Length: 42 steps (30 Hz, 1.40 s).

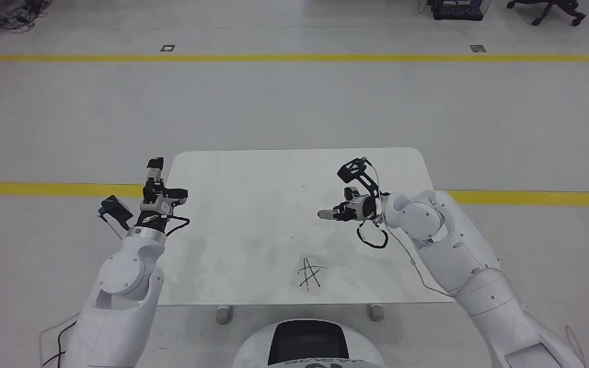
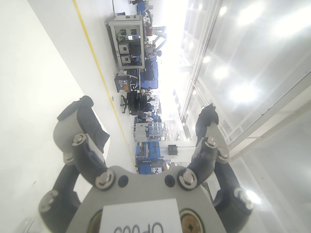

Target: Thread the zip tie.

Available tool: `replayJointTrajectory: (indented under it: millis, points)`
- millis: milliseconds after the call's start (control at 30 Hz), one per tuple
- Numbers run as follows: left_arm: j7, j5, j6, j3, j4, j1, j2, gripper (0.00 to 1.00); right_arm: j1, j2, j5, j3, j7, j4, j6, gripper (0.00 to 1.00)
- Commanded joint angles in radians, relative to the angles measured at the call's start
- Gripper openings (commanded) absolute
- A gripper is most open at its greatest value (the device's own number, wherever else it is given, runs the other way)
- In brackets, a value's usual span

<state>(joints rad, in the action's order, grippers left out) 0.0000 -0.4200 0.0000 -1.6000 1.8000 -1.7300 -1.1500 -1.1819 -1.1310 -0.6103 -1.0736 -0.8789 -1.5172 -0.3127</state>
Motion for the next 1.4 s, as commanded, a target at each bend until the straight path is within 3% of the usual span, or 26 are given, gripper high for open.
replayJointTrajectory:
  millis: [0, 167, 333, 500, 900, 1133, 1300, 1367]
  points:
    - [0.0, 0.0, 0.0, 0.0, 0.0, 0.0, 0.0, 1.0, 0.015, 0.0, -0.011, 0.013, -0.011, 0.008, -0.027, 1.0]
    - [0.0, 0.0, 0.0, 0.0, 0.0, 0.0, 0.0, 1.0, 0.092, -0.001, -0.012, 0.105, -0.091, 0.019, -0.027, 1.0]
    - [0.0, 0.0, 0.0, 0.0, 0.0, 0.0, 0.0, 1.0, 0.202, -0.003, 0.004, 0.26, -0.153, 0.063, -0.027, 1.0]
    - [0.0, 0.0, 0.0, 0.0, 0.0, 0.0, 0.0, 1.0, 0.286, -0.007, 0.033, 0.398, -0.134, 0.125, -0.027, 1.0]
    - [0.0, 0.0, 0.0, 0.0, 0.0, 0.0, 0.0, 1.0, 0.284, -0.007, 0.022, 0.407, -0.14, 0.124, -0.027, 1.0]
    - [0.0, 0.0, 0.0, 0.0, 0.0, 0.0, 0.0, 1.0, 0.333, -0.014, 0.001, 0.546, -0.148, 0.13, -0.027, 1.0]
    - [0.0, 0.0, 0.0, 0.0, 0.0, 0.0, 0.0, 1.0, 0.401, -0.013, 0.017, 0.69, -0.14, 0.126, -0.027, 1.0]
    - [0.0, 0.0, 0.0, 0.0, 0.0, 0.0, 0.0, 1.0, 0.401, -0.013, 0.017, 0.69, -0.14, 0.126, -0.027, 1.0]
